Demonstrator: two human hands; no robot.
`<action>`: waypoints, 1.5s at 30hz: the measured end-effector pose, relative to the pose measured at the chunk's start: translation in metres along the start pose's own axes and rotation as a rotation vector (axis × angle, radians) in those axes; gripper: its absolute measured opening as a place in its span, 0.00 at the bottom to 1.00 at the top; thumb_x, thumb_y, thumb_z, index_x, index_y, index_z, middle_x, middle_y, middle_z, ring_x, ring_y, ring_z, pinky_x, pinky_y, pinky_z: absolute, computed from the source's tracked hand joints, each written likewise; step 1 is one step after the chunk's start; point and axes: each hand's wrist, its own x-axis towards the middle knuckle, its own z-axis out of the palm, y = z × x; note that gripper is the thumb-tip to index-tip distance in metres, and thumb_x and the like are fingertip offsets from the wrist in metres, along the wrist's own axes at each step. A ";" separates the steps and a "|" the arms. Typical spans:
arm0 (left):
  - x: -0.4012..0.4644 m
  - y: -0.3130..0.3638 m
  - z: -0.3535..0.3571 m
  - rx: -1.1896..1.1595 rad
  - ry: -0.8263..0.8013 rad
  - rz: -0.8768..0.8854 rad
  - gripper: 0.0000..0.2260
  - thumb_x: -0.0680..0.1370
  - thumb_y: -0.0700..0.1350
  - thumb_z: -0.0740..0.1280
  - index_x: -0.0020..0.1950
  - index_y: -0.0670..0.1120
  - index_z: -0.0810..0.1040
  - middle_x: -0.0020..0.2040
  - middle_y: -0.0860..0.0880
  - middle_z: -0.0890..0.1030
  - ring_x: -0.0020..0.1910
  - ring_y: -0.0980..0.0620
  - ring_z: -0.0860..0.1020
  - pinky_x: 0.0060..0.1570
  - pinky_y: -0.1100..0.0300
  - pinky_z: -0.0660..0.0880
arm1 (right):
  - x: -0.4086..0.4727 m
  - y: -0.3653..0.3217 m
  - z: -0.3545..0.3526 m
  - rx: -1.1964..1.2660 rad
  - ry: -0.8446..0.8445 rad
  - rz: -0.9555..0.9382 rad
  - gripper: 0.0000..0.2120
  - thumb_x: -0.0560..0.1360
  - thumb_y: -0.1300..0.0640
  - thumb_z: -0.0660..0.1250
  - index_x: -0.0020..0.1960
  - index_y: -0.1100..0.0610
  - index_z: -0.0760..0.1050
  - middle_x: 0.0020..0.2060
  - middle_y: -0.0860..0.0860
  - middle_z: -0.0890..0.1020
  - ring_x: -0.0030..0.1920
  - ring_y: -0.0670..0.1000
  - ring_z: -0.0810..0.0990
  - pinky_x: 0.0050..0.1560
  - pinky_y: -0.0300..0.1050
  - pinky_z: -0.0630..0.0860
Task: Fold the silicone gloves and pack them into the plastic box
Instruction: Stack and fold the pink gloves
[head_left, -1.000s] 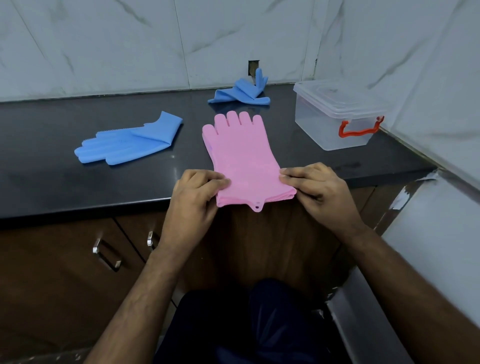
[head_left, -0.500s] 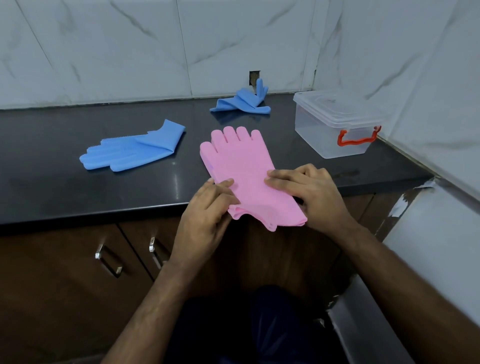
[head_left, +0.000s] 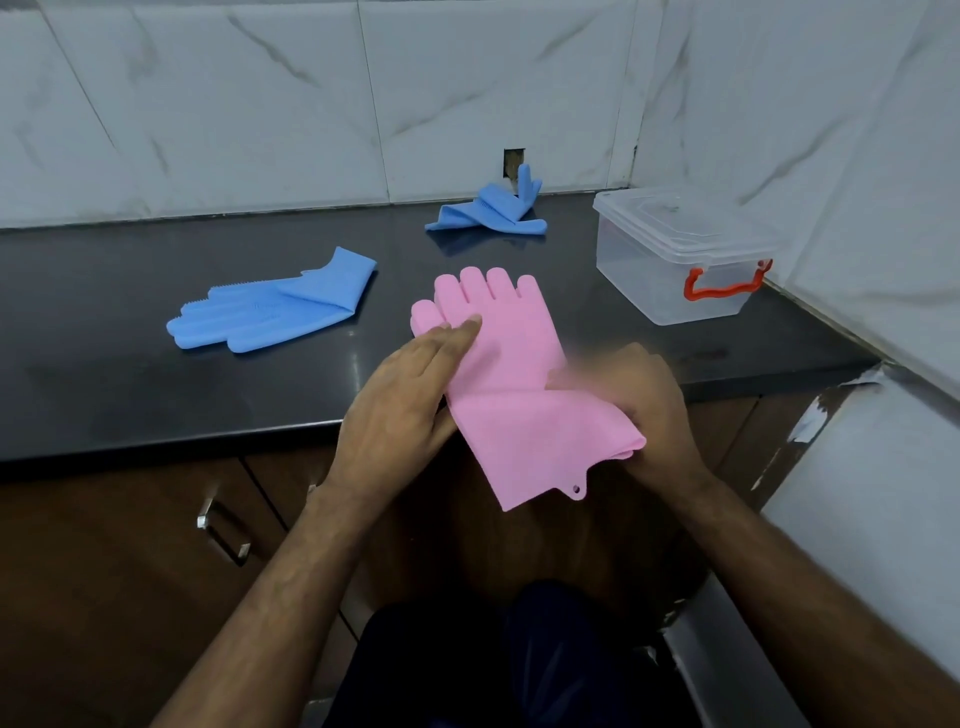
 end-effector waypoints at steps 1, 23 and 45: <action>0.002 0.000 -0.001 -0.006 -0.010 -0.007 0.26 0.81 0.48 0.66 0.79 0.50 0.67 0.73 0.49 0.75 0.72 0.51 0.71 0.70 0.55 0.68 | -0.001 0.000 0.000 0.006 0.003 -0.012 0.17 0.76 0.42 0.68 0.55 0.53 0.85 0.50 0.46 0.86 0.47 0.51 0.78 0.44 0.55 0.72; -0.001 0.006 -0.008 -0.313 0.054 -0.118 0.08 0.78 0.40 0.73 0.56 0.47 0.88 0.54 0.53 0.86 0.57 0.54 0.81 0.55 0.50 0.80 | 0.021 -0.005 -0.011 -0.007 -0.166 0.086 0.15 0.76 0.64 0.72 0.60 0.52 0.84 0.53 0.45 0.85 0.51 0.50 0.77 0.47 0.56 0.77; 0.073 -0.015 -0.004 -0.802 -0.066 -0.895 0.12 0.77 0.43 0.67 0.36 0.50 0.87 0.36 0.51 0.87 0.38 0.53 0.85 0.38 0.62 0.81 | 0.102 -0.004 0.016 0.030 -0.305 0.587 0.19 0.84 0.54 0.52 0.59 0.55 0.81 0.42 0.48 0.84 0.46 0.51 0.83 0.54 0.51 0.79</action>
